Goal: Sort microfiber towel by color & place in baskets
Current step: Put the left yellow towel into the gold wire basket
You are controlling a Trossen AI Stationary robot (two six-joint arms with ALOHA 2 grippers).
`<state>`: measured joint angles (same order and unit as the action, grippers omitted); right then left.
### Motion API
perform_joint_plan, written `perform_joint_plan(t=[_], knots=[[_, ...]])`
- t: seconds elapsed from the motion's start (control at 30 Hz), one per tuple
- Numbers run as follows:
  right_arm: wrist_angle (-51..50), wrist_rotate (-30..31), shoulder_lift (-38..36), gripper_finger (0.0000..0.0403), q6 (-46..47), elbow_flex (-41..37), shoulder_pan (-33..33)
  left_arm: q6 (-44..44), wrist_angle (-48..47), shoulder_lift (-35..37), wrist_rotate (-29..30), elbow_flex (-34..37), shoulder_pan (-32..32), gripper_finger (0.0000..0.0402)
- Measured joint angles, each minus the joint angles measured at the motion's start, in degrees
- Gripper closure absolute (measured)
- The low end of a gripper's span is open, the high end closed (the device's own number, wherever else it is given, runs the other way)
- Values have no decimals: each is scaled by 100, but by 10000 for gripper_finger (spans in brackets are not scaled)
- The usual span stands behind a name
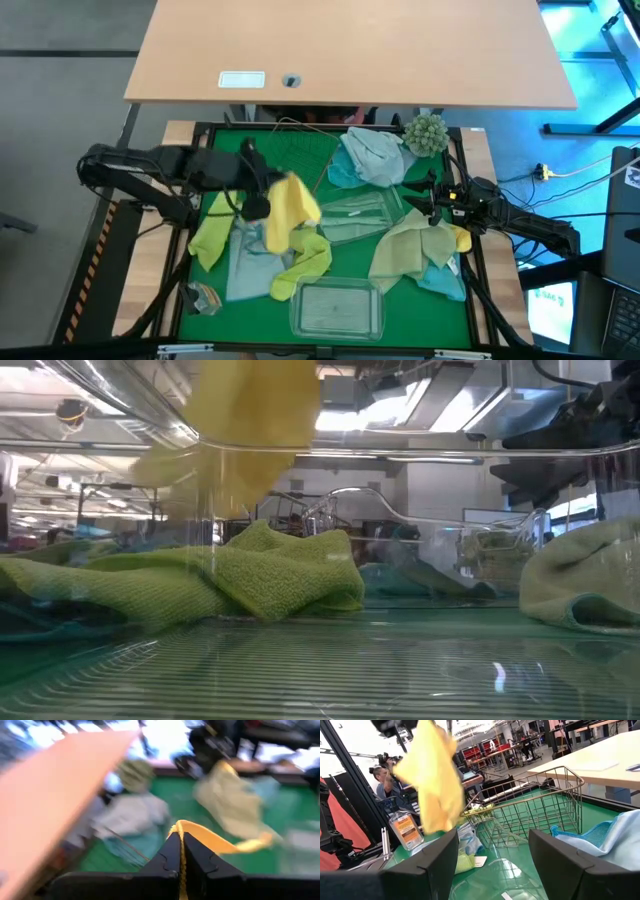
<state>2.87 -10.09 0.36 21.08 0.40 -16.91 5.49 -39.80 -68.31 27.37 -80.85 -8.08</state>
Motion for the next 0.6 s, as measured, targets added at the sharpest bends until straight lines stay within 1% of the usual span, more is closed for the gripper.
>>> perform_joint_plan(t=[0.1,0.3,0.4,0.5,0.6], knots=[[13,0,-1,162,2,0,0,-464,264,0,341,-322,219,401],[13,0,-1,162,3,0,2,-1253,1301,0,375,-682,749,401],[13,-1,0,162,4,0,2,-1594,1659,7,376,-744,1045,401],[13,0,-2,162,4,0,0,-1628,1584,0,346,-744,1375,401],[13,-2,0,162,4,2,0,-1352,1128,-35,312,-740,1668,401]])
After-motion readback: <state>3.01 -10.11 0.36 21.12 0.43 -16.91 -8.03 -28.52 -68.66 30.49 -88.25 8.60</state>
